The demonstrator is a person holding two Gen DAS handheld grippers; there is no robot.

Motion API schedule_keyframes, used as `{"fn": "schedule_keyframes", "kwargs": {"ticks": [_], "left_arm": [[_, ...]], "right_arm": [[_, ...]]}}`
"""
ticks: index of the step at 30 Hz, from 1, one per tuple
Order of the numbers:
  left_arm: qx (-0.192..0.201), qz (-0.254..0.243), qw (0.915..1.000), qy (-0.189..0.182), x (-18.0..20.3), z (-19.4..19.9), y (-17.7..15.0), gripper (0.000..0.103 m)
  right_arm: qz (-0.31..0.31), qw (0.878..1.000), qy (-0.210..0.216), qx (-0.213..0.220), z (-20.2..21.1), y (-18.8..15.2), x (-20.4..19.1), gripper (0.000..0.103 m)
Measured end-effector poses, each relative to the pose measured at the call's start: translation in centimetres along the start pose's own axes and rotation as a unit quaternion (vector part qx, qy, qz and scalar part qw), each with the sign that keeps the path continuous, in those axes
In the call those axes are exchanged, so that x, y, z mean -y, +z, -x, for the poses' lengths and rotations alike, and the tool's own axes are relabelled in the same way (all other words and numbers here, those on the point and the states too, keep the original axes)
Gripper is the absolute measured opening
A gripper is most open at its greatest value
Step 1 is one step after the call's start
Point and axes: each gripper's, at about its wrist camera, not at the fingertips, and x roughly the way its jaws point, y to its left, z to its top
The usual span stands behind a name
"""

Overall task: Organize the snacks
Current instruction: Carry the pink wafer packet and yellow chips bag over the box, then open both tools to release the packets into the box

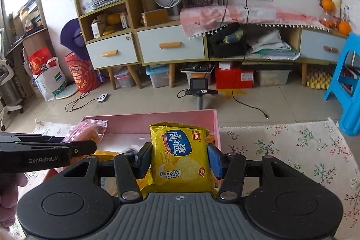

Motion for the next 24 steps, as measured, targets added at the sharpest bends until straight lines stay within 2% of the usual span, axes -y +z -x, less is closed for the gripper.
{"fn": "schedule_keyframes", "kwargs": {"ticks": [4,6,8,13,18,24], "left_arm": [[0.006,-0.008,0.9999,-0.002,0.4,-0.3,-0.1,0.033],[0.008,-0.012,0.9999,-0.002,0.6,-0.1,-0.2,0.035],[0.013,-0.018,0.9997,-0.004,0.9,0.2,-0.1,0.049],[0.028,-0.042,0.9987,0.0,1.6,1.7,-0.1,0.069],[0.037,-0.047,0.9982,-0.001,1.8,3.6,-0.4,0.081],[0.04,-0.054,0.9977,0.003,1.8,6.8,-2.1,0.089]], "right_arm": [[-0.007,1.0,0.0,-0.005,-0.4,-0.3,0.2,0.044],[-0.007,1.0,0.0,-0.002,-0.1,-0.3,0.2,0.053],[-0.006,1.0,-0.003,0.003,0.2,-0.3,0.2,0.06],[-0.006,1.0,-0.01,0.011,1.4,0.1,0.2,0.069],[0.003,1.0,-0.018,0.018,2.8,0.4,-0.3,0.08],[0.013,1.0,-0.023,0.018,4.9,0.1,-1.1,0.084]]}}
